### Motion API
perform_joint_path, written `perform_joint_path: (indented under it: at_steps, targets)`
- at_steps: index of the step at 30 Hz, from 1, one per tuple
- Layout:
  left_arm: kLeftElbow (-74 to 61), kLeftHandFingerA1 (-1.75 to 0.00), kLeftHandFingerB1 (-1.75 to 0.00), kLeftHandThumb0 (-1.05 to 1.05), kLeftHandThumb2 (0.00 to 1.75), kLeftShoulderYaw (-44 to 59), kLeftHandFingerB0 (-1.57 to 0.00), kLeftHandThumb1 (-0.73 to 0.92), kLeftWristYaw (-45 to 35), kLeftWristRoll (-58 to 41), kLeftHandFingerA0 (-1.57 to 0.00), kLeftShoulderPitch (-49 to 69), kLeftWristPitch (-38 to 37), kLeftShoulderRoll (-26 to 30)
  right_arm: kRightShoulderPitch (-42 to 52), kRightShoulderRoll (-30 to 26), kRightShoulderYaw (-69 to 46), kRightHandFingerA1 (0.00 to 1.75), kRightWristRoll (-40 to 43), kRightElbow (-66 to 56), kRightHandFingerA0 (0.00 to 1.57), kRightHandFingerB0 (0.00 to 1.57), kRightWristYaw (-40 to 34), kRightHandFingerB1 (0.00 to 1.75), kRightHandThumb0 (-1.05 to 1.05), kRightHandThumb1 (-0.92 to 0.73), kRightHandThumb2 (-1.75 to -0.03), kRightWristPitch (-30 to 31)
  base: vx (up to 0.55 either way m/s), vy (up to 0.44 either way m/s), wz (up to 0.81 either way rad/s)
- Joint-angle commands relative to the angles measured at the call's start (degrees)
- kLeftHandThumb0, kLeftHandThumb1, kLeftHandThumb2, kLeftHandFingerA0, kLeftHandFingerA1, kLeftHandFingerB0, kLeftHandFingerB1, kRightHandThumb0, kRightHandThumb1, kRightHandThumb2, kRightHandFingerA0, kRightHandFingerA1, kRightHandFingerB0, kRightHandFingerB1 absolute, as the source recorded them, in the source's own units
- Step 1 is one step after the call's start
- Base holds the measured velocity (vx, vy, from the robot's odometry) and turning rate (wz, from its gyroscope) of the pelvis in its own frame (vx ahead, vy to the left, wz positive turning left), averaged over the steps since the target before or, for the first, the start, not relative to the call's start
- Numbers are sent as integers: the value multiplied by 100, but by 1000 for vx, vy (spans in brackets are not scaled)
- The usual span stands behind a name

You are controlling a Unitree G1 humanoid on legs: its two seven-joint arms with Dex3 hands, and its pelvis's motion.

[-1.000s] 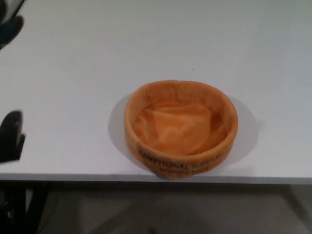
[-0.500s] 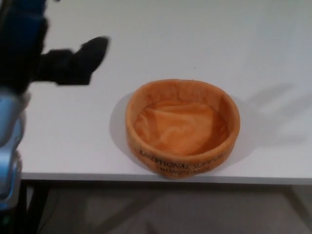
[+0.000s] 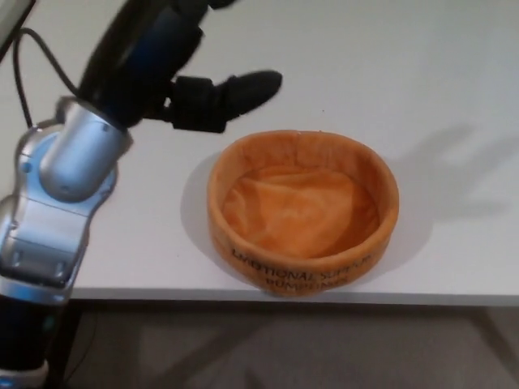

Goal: A soft plate is kept in the center of the table close to the robot and the robot uses its left hand to pick up the plate, turns it upside down and places it back on the table

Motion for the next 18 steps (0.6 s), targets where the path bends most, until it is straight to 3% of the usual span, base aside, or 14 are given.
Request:
perform_joint_path:
  at_steps: [1, 2, 4, 7, 8, 9, 10, 11, 12, 13, 14, 18]
  targets:
    - [230, -38, -27, -93, 69, -270, -20, 91, -102, 484, -22, -124, 131, 130, 31, -87, -10, 33, 84, -141, 22, 8, 26, 22, -79, -91, -74, 149, 0, 0, 0]
    - [278, -39, -28, -94, 69, -321, -20, 92, -116, 552, -22, -150, 125, 159, 20, -86, -9, 46, 82, -157, 17, 6, 20, 31, -79, -77, -108, 158, 0, 0, 0]
    - [312, -40, -28, -96, 69, -420, -18, 92, -139, 714, -20, -180, 192, 203, -7, -87, -14, 46, 98, -123, 16, 4, 41, 31, -79, -77, -109, 178, 0, 0, 0]
    - [334, -40, -28, -99, 67, -556, -19, 84, -229, 816, -22, -172, 321, 217, 1, -82, -23, 46, 66, -101, 17, 6, 33, 30, -80, -76, -109, 143, 0, 0, 0]
    - [331, -40, -29, -98, 64, -595, -20, 77, -245, 864, -22, -172, 375, 215, -51, -99, -32, 32, -51, 22, 24, 8, -29, 22, -82, -91, -74, 47, 0, 0, 0]
    - [323, -48, -38, -91, 94, -716, -12, 51, -377, 988, -17, -174, 495, 263, 61, -103, -38, 45, -8, -189, 18, 6, -45, 29, -82, -75, -109, 197, 0, 0, 0]
    - [323, -48, -37, -91, 93, -748, -11, 50, -405, 1020, -18, -172, 505, 289, 70, -103, -38, 32, 1, -206, 25, 8, -40, 22, -83, -92, -72, 206, 0, 0, 0]
    - [324, -48, -37, -91, 93, -780, -11, 50, -425, 1047, -18, -169, 503, 322, 68, -102, -38, 32, 3, -201, 25, 8, -32, 22, -83, -92, -72, 200, 0, 0, 0]
    - [291, -38, -27, -94, 61, -830, -18, 62, -513, 1110, -23, -158, 604, 369, 98, -121, -34, 46, 32, -286, 17, 6, -4, 29, -81, -75, -109, 264, 0, 0, 0]
    - [282, -38, -27, -94, 61, -840, -18, 62, -524, 1118, -23, -157, 625, 377, 105, -122, -34, 46, 34, -304, 17, 6, -2, 29, -81, -75, -109, 278, 0, 0, 0]
    - [274, -37, -27, -94, 61, -858, -19, 61, -553, 1123, -22, -147, 653, 389, 60, -122, -35, 34, 81, -211, 25, 8, 63, 22, -79, -92, -72, 241, 0, 0, 0]
    - [323, -37, -27, -95, 61, -942, -19, 60, -625, 1249, -23, -91, 591, 514, 101, -152, -22, 34, -34, -310, 26, 8, -32, 22, -80, -92, -72, 342, 0, 0, 0]
